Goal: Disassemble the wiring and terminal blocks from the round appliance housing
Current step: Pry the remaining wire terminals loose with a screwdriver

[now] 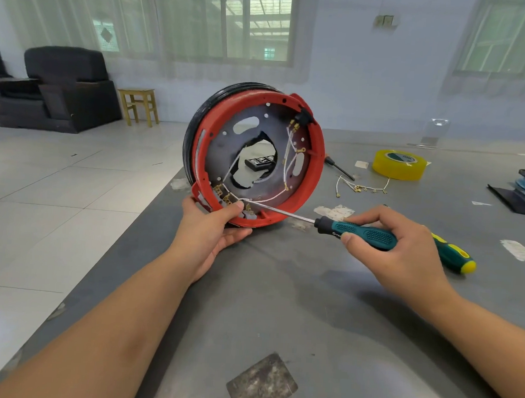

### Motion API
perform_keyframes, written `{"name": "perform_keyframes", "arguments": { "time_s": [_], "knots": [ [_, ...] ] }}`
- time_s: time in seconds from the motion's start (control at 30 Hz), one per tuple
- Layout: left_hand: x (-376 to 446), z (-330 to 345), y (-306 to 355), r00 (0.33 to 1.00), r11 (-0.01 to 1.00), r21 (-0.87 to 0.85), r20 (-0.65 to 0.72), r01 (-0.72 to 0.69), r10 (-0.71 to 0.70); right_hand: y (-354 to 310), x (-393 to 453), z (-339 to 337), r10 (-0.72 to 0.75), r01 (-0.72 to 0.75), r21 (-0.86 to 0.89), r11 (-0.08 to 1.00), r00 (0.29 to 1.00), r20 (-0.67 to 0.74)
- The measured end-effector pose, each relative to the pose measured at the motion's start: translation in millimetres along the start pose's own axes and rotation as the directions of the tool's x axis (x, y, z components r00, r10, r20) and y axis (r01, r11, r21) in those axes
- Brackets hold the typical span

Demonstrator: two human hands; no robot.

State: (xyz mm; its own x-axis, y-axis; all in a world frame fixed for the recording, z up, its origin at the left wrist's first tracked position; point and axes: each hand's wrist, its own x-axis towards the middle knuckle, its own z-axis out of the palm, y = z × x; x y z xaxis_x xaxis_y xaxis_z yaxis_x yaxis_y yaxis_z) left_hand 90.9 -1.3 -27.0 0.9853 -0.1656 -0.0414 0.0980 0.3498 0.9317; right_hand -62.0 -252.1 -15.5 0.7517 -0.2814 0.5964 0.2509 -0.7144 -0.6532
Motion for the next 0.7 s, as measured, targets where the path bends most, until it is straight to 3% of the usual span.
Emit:
{"name": "perform_keyframes", "arguments": {
  "time_s": [0.1, 0.2, 0.27, 0.43, 0.53, 0.7],
  "knots": [
    [1.7, -5.0, 1.3, 0.999, 0.98, 0.197, -0.006, -0.039, 0.041, 0.5, 0.5, -2.5, 0.008, -0.008, 0.019, 1.0, 1.0, 0.013],
    [1.2, -15.9, 8.7, 0.994, 0.857, 0.506, -0.001, -0.097, 0.113, 1.5, -0.9, -1.4, 0.026, -0.028, 0.035, 0.999, 0.999, 0.044],
    [-2.6, -19.4, 17.3, 0.994, 0.789, 0.605, 0.035, -0.107, 0.108, 0.6, -2.5, -0.1, 0.035, -0.038, 0.043, 0.998, 0.998, 0.059],
    [-12.3, -19.3, 28.6, 0.973, 0.727, 0.649, 0.111, -0.224, 0.201, 0.1, -4.1, -1.0, 0.034, -0.039, 0.06, 0.997, 0.997, 0.076],
    [-9.9, -22.1, 25.1, 0.956, 0.745, 0.603, 0.119, -0.285, 0.27, 1.5, -3.7, -0.7, 0.053, -0.059, 0.07, 0.996, 0.994, 0.091],
    [-2.9, -23.7, 25.3, 0.96, 0.78, 0.563, 0.112, -0.275, 0.257, 3.5, -1.6, 0.9, 0.092, -0.102, 0.082, 0.991, 0.989, 0.114]
  ]
}}
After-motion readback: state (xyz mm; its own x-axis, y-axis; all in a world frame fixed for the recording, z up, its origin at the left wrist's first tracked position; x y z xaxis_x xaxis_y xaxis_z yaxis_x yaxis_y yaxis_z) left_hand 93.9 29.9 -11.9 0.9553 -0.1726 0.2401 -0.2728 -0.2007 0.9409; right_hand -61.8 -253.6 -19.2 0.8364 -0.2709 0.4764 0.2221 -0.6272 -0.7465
